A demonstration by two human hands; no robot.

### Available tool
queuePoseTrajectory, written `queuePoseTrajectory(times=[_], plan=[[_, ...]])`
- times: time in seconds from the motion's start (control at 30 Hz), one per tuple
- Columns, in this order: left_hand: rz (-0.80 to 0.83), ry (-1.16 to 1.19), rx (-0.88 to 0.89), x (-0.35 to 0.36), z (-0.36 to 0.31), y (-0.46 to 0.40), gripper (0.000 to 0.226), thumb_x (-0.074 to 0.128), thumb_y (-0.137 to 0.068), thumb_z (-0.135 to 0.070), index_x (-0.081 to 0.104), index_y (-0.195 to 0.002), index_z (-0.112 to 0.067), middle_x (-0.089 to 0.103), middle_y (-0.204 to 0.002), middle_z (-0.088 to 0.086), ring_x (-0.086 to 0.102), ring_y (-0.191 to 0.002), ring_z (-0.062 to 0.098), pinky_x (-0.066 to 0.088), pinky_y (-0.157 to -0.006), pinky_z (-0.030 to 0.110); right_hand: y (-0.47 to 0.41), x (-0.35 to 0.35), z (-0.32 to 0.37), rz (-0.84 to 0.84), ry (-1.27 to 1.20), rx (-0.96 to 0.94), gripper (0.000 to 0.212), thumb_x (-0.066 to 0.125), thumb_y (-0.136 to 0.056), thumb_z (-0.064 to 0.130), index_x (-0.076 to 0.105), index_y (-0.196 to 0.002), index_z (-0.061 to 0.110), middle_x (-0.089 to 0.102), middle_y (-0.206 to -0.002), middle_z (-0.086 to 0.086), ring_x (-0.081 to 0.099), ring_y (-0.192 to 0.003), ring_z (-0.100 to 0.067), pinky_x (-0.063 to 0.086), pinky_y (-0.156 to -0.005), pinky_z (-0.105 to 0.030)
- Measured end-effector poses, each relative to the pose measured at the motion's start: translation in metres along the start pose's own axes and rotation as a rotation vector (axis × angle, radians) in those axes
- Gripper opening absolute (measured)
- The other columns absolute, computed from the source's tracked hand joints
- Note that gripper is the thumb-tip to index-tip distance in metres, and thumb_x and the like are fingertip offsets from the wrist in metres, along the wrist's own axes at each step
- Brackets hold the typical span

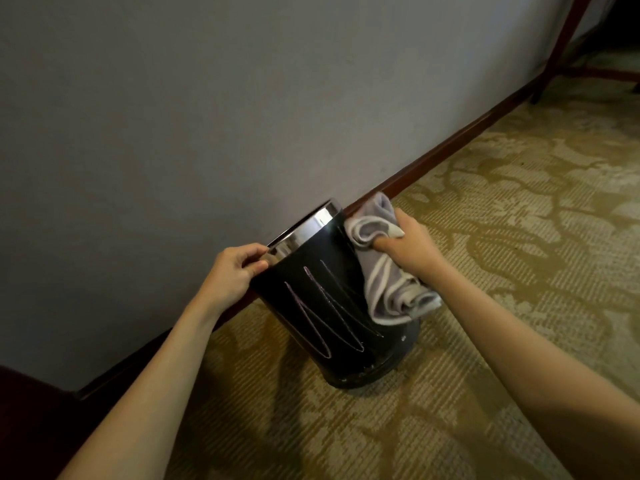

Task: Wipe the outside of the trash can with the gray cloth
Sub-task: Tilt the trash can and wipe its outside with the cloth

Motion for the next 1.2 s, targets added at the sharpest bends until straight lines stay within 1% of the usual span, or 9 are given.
queuePoseTrajectory(times=[0.17,0.27,0.37,0.5,0.6,0.77,0.9,1.07,1.2], plan=[[0.023,-0.012,0.009,0.002,-0.001,0.0,0.035,0.056,-0.092,-0.004,0.071,-0.089,-0.036,0.071,-0.089,-0.014,0.065,-0.091,0.0,0.043,-0.076,0.024,0.001,0.008,0.04,-0.031,-0.108,-0.134,0.016,0.062,-0.077,0.021,0.049,-0.085,0.027,0.061,-0.076,0.003,0.054,-0.06,-0.011,0.041,-0.047,-0.025],[-0.014,-0.036,0.007,-0.004,0.007,-0.001,0.038,0.056,-0.092,-0.005,0.071,-0.088,-0.039,0.071,-0.088,-0.014,0.065,-0.093,0.004,0.045,-0.08,0.028,0.009,0.008,0.015,0.073,0.0,-0.062,0.018,0.064,-0.077,0.019,0.054,-0.092,0.02,0.064,-0.081,-0.001,0.058,-0.065,-0.015,0.046,-0.05,-0.027],[-0.078,-0.063,-0.021,-0.011,0.019,-0.001,0.037,0.056,-0.092,-0.006,0.07,-0.087,-0.039,0.07,-0.084,-0.017,0.064,-0.086,0.001,0.046,-0.08,0.033,0.018,-0.001,-0.031,0.263,0.323,0.1,0.022,0.066,-0.074,0.018,0.052,-0.09,0.015,0.062,-0.086,-0.005,0.06,-0.078,-0.025,0.049,-0.064,-0.036],[-0.097,-0.074,-0.026,-0.012,0.019,-0.001,0.041,0.057,-0.092,-0.005,0.069,-0.083,-0.043,0.068,-0.08,-0.021,0.063,-0.086,0.004,0.045,-0.078,0.033,0.034,-0.009,-0.068,0.427,0.405,0.246,0.017,0.066,-0.071,0.018,0.052,-0.078,0.013,0.058,-0.076,-0.005,0.057,-0.07,-0.022,0.04,-0.057,-0.033],[-0.061,-0.061,-0.005,-0.002,0.007,-0.003,0.041,0.057,-0.092,-0.004,0.07,-0.084,-0.042,0.069,-0.081,-0.02,0.064,-0.089,0.003,0.043,-0.077,0.027,0.032,-0.011,-0.056,0.314,0.458,0.143,0.024,0.066,-0.071,0.021,0.053,-0.091,0.018,0.062,-0.084,-0.004,0.06,-0.074,-0.022,0.045,-0.058,-0.032],[-0.022,-0.066,0.054,0.022,-0.023,-0.005,0.034,0.058,-0.09,0.002,0.068,-0.087,-0.03,0.069,-0.083,-0.011,0.062,-0.086,0.002,0.042,-0.075,0.018,0.015,-0.009,0.009,0.022,0.109,-0.119,0.02,0.065,-0.077,0.025,0.05,-0.09,0.022,0.063,-0.082,-0.001,0.059,-0.07,-0.018,0.044,-0.054,-0.032],[-0.039,-0.116,0.054,0.03,-0.033,-0.008,0.02,0.059,-0.09,0.002,0.071,-0.102,-0.01,0.069,-0.093,0.002,0.06,-0.094,0.012,0.04,-0.08,0.022,0.01,-0.009,0.025,-0.038,-0.007,-0.133,0.022,0.06,-0.077,0.026,0.051,-0.096,0.02,0.062,-0.081,-0.002,0.058,-0.068,-0.018,0.042,-0.051,-0.032],[-0.085,-0.107,0.016,0.016,-0.021,-0.009,0.024,0.059,-0.09,-0.003,0.07,-0.088,-0.025,0.068,-0.082,-0.006,0.062,-0.081,0.0,0.042,-0.068,0.009,0.019,-0.009,-0.018,0.185,0.286,-0.011,0.026,0.065,-0.074,0.023,0.05,-0.095,0.025,0.061,-0.085,-0.001,0.057,-0.066,-0.013,0.042,-0.05,-0.028],[-0.118,-0.104,-0.056,0.003,-0.005,-0.008,0.032,0.06,-0.092,-0.01,0.069,-0.079,-0.037,0.069,-0.079,-0.013,0.064,-0.082,0.001,0.04,-0.071,0.021,0.033,-0.012,-0.063,0.414,0.421,0.204,0.023,0.065,-0.072,0.018,0.052,-0.092,0.017,0.062,-0.082,-0.005,0.062,-0.072,-0.024,0.047,-0.056,-0.035]])
Point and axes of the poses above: each hand's wrist, its own y-axis away from the middle knuckle, its own x-axis out of the palm, z = x × y, the point moved 2 cm from there along -y, towards the middle knuckle
